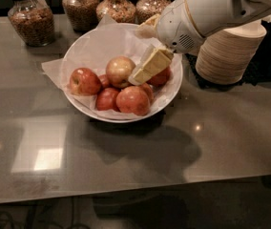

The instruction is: Pick apple from white bowl

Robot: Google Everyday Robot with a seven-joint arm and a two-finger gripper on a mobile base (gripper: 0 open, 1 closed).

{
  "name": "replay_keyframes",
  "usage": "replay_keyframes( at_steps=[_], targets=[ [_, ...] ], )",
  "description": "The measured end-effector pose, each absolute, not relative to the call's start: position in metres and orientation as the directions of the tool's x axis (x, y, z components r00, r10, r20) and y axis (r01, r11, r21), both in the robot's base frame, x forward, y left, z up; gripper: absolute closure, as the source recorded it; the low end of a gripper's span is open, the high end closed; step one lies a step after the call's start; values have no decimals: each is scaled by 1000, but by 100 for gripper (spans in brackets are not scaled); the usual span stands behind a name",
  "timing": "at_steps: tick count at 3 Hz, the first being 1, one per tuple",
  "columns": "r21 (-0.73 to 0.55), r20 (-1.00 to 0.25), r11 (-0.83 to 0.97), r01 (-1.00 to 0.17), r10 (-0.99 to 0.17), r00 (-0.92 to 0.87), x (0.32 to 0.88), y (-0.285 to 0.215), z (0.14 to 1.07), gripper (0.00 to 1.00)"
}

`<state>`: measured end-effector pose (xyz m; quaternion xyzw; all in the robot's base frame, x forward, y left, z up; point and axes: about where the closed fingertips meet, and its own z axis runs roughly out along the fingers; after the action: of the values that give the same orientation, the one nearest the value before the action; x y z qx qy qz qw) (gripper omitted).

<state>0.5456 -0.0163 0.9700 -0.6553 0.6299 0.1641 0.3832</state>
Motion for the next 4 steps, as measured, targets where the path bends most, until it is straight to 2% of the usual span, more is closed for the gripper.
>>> replay_keyframes(
  at_steps=[1, 2, 3, 4],
  targets=[
    [-291, -696, 74, -954, -700, 158, 551, -10, 968, 28],
    [-274, -699, 62, -960, -698, 154, 553, -4, 963, 37],
    [-242, -710, 50, -969, -690, 142, 550, 1, 956, 51],
    [-218, -722, 40, -975, -679, 134, 548, 5, 952, 49]
  ],
)
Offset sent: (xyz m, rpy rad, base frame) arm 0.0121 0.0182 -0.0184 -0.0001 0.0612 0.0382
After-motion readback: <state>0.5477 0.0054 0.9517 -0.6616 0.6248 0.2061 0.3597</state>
